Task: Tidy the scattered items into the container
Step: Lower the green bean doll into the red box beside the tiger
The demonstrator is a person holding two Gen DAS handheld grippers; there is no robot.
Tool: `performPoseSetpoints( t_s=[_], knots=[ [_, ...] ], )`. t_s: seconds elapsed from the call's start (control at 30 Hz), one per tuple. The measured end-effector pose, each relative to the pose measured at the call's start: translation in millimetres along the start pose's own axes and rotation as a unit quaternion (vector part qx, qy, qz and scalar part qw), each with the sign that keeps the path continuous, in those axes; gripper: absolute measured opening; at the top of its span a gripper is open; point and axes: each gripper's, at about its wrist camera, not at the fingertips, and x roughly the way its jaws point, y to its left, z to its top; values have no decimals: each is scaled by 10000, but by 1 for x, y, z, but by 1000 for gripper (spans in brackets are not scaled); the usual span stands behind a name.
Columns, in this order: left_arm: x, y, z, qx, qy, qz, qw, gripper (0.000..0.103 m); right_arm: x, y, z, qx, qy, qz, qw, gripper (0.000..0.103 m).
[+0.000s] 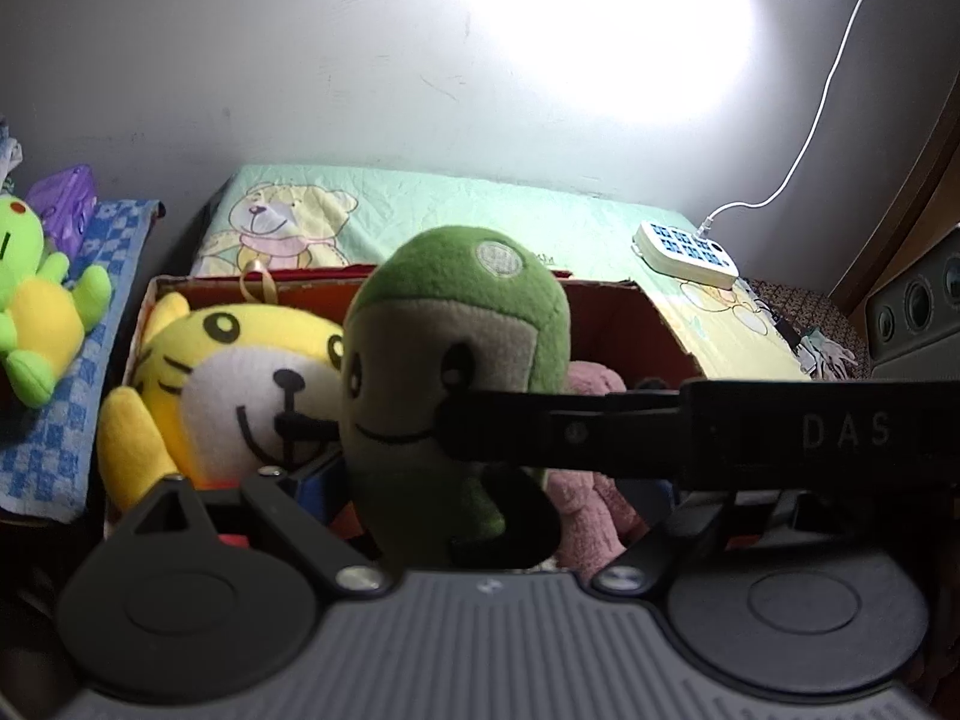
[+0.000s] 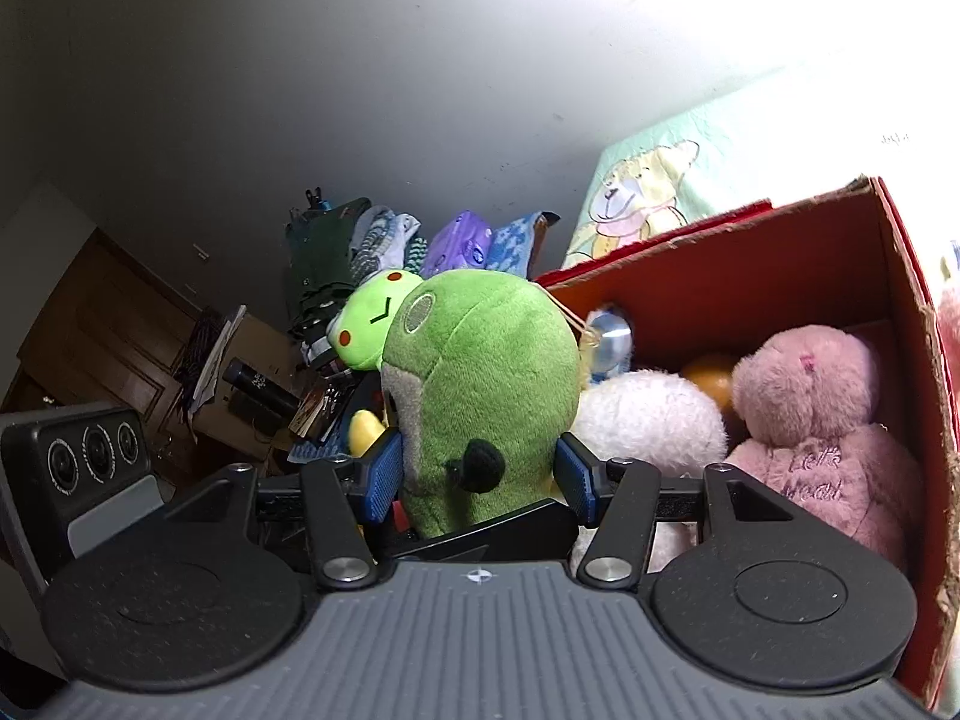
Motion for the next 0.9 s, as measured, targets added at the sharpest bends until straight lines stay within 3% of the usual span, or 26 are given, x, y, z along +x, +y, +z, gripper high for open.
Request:
performPoseSetpoints(
  t_s=[0.63,0.8,0.9],
  knots=[
    [8,-7,5,-98,443,71,9989,94,-1,-2,5,11,197,-26,9998,57],
    [2,-10,-5,-31,586,-60,9983,95,-2,8,4,-179,355,-187,9990,57],
    [7,-7,-12,-63,680,47,9977,95,7,8,-1,-162,487,-257,9984,57]
  ],
)
